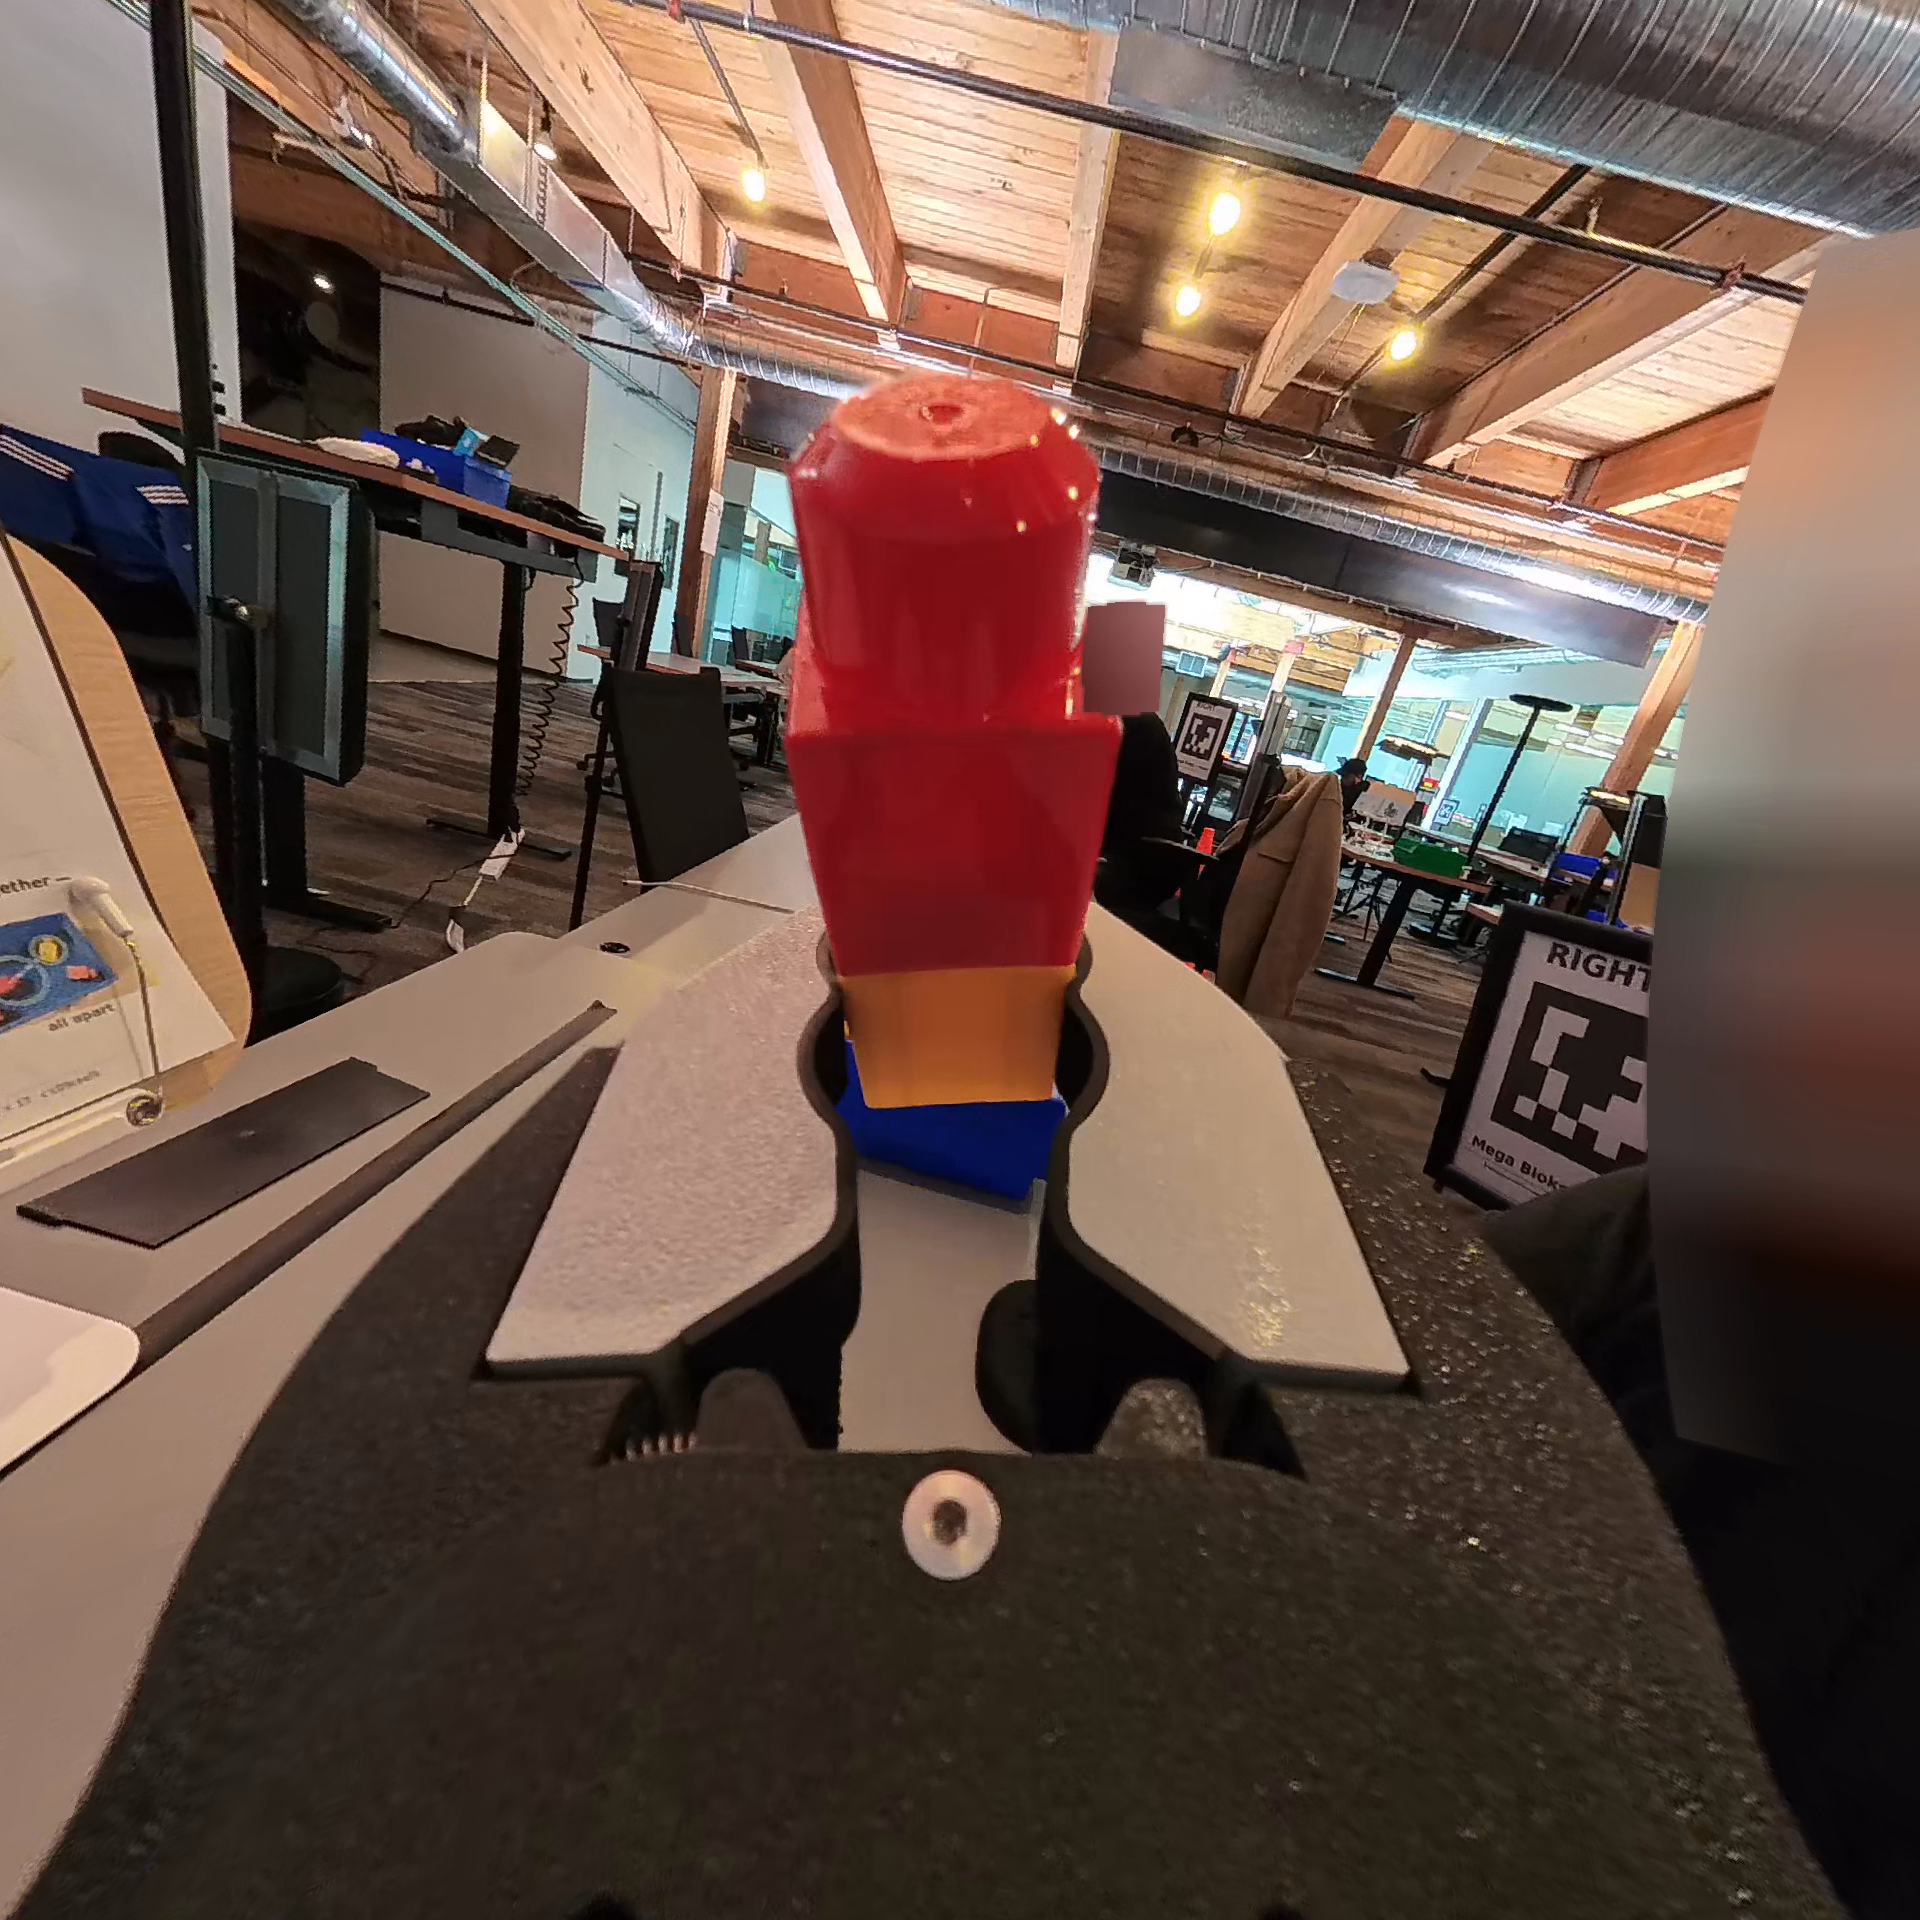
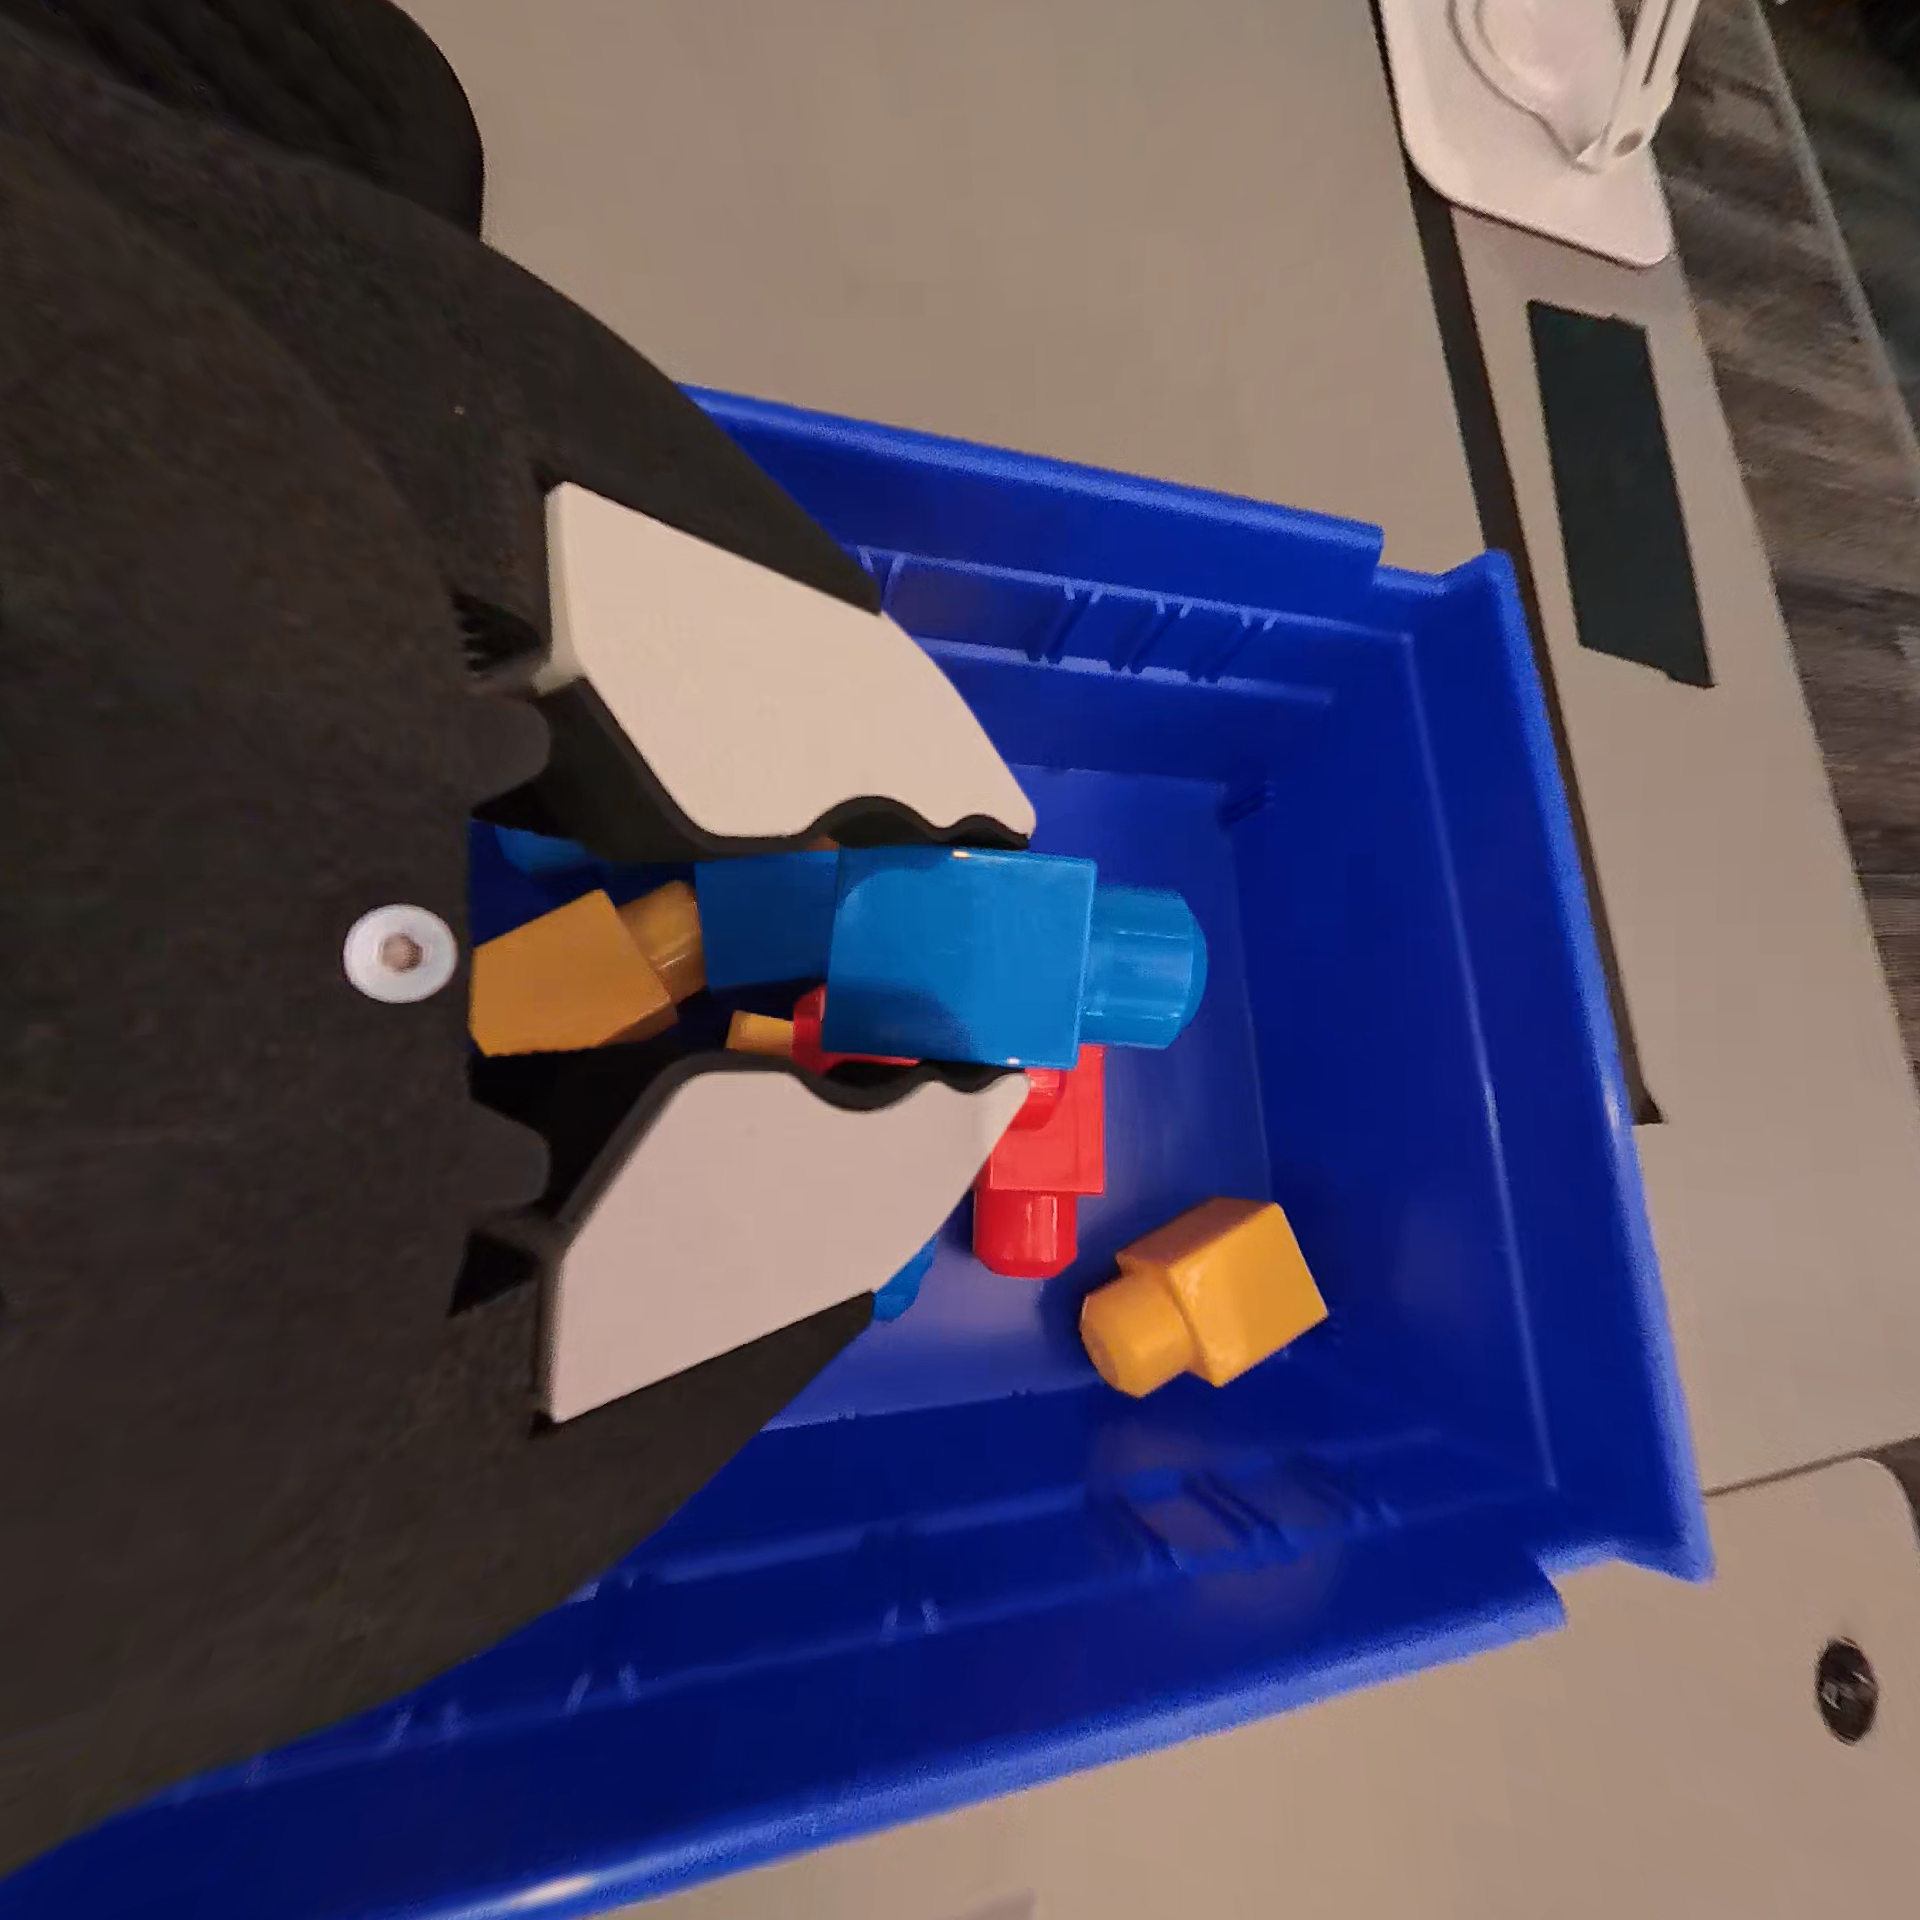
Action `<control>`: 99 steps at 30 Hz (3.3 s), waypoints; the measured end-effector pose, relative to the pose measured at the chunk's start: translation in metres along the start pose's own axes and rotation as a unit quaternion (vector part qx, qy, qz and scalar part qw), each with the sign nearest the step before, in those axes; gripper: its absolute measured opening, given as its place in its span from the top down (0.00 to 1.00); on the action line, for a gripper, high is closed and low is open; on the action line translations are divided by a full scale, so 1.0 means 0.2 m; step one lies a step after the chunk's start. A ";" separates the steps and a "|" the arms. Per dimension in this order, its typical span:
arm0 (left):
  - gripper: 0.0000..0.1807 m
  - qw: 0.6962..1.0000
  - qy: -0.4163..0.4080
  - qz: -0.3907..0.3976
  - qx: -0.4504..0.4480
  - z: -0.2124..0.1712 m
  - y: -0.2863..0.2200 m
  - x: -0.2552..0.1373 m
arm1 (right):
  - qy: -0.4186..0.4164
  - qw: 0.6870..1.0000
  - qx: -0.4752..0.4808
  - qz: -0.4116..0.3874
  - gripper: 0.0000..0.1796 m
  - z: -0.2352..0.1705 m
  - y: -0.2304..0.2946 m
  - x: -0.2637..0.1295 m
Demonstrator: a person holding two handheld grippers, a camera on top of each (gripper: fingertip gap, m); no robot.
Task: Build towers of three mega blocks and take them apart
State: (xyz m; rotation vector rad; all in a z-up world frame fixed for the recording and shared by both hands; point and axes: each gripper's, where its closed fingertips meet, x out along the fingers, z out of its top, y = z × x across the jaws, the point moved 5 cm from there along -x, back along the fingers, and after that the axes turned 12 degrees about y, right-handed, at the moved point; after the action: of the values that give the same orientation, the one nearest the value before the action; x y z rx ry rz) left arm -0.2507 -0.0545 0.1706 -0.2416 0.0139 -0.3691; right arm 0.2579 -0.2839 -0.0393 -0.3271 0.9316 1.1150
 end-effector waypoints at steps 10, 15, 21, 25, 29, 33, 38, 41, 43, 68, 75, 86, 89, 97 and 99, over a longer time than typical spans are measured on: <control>0.80 0.996 0.088 -0.019 -0.025 -0.14 0.02 0.20 | -0.167 0.984 -0.044 0.047 0.70 0.22 0.22 -0.29; 0.80 0.980 0.198 0.016 -0.012 -0.32 0.05 0.37 | -0.226 0.938 -0.204 0.166 0.70 0.37 0.77 -0.47; 0.80 0.962 0.270 0.037 0.000 -0.44 0.07 0.47 | -0.247 0.800 -0.378 0.395 0.72 0.34 1.56 -0.60; 0.80 0.957 0.288 0.037 0.004 -0.48 0.07 0.50 | -0.186 0.744 -0.429 0.478 0.70 0.23 1.88 -0.55; 0.80 0.955 0.293 0.033 0.009 -0.48 0.05 0.50 | -0.141 0.748 -0.442 0.475 0.68 0.20 2.00 -0.42; 0.80 0.953 0.300 0.029 0.017 -0.49 0.04 0.50 | -0.099 0.726 -0.425 0.532 0.69 0.16 2.07 -0.37; 0.80 0.950 0.309 0.016 0.024 -0.49 0.00 0.51 | -0.061 0.705 -0.442 0.552 0.80 0.12 2.08 -0.33; 0.80 0.956 0.292 0.014 0.020 -0.47 -0.01 0.51 | -0.060 0.697 -0.427 0.574 0.80 0.14 2.08 -0.35; 0.80 0.961 0.277 0.007 0.013 -0.45 -0.01 0.51 | -0.068 0.694 -0.419 0.581 0.80 0.15 2.08 -0.36; 0.80 0.977 0.214 -0.016 -0.013 -0.38 -0.04 0.49 | -0.125 0.710 -0.384 0.576 0.70 0.24 1.90 -0.45; 0.80 0.977 0.209 -0.036 -0.038 -0.38 -0.05 0.51 | -0.120 0.709 -0.377 0.584 0.71 0.24 1.89 -0.46; 0.80 0.971 0.236 -0.020 -0.044 -0.43 -0.02 0.53 | -0.076 0.704 -0.398 0.582 0.71 0.17 2.02 -0.39; 0.80 0.968 0.249 -0.005 -0.045 -0.45 0.00 0.54 | -0.064 0.706 -0.406 0.577 0.71 0.15 2.05 -0.37; 0.80 0.965 0.259 0.002 -0.051 -0.46 0.00 0.54 | -0.052 0.709 -0.402 0.578 0.75 0.15 2.05 -0.34; 0.80 0.964 0.262 -0.003 -0.051 -0.47 0.00 0.54 | -0.044 0.709 -0.402 0.578 0.79 0.15 2.05 -0.33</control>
State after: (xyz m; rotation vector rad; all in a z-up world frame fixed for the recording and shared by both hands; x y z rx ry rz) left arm -0.1549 -0.1151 0.0832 -0.2407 0.5544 -0.4305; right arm -0.0935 -0.1248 0.1169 -0.3780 0.4227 2.7071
